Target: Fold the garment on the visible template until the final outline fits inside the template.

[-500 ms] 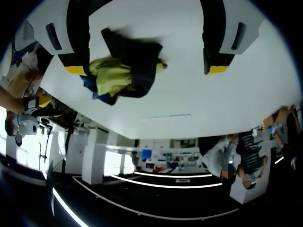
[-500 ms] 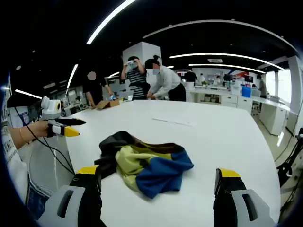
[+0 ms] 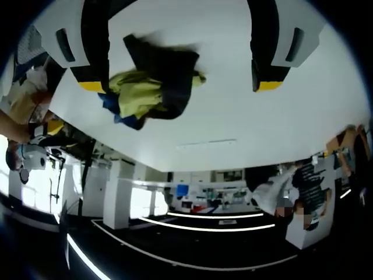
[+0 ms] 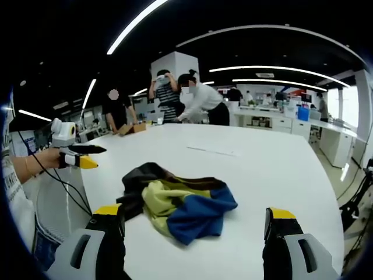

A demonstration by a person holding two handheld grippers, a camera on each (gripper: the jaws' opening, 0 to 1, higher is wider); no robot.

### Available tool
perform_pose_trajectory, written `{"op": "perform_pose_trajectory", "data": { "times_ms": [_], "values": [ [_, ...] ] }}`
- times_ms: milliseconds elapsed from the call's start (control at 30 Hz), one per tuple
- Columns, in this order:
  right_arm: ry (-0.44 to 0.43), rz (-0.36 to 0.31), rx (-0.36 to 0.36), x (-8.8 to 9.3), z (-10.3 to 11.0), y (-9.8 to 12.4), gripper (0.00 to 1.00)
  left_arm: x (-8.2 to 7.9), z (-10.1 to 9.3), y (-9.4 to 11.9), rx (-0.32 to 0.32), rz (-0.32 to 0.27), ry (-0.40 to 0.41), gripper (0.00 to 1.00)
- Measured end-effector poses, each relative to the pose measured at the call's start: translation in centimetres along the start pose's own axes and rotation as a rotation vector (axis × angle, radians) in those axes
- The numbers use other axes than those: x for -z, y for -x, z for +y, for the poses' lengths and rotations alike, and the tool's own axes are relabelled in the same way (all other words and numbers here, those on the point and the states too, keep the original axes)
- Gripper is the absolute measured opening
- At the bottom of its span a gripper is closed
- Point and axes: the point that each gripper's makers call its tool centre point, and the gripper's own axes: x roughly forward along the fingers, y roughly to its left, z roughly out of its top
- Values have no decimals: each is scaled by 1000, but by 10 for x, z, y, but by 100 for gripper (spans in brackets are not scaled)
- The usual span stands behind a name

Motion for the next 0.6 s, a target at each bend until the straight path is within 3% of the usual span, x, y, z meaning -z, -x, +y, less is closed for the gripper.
{"op": "perform_pose_trajectory", "data": {
  "times_ms": [600],
  "values": [
    [2, -10, 7, -2, -4, 3, 99, -2, -2, -1, 13, 3, -1, 98]
  ]
}}
